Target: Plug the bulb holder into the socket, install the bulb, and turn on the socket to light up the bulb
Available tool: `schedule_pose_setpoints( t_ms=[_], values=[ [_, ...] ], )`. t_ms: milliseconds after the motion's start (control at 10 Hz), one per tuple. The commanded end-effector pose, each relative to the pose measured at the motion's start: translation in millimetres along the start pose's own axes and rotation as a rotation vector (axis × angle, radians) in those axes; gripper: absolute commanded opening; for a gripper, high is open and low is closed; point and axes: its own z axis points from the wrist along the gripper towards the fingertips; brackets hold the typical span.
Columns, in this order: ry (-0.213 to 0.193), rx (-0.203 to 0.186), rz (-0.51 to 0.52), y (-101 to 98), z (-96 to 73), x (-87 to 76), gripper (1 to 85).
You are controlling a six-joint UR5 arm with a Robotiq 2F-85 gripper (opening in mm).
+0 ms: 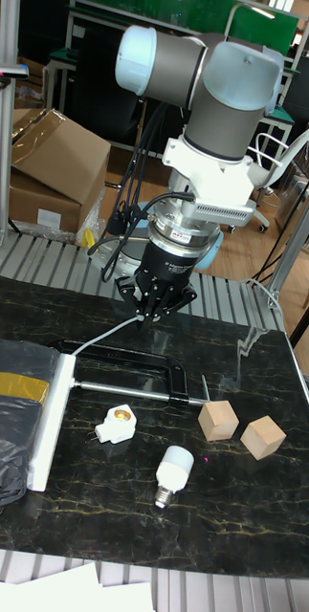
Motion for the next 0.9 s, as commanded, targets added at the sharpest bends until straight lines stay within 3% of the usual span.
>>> schedule_pose_setpoints(
  t_ms=[0,800],
  values=[
    [-0.008,-0.017,0.003,4.7,0.2,-2.3,1.0],
    [-0.010,-0.020,0.023,5.5,-1.5,-2.4,1.0]
  ],
)
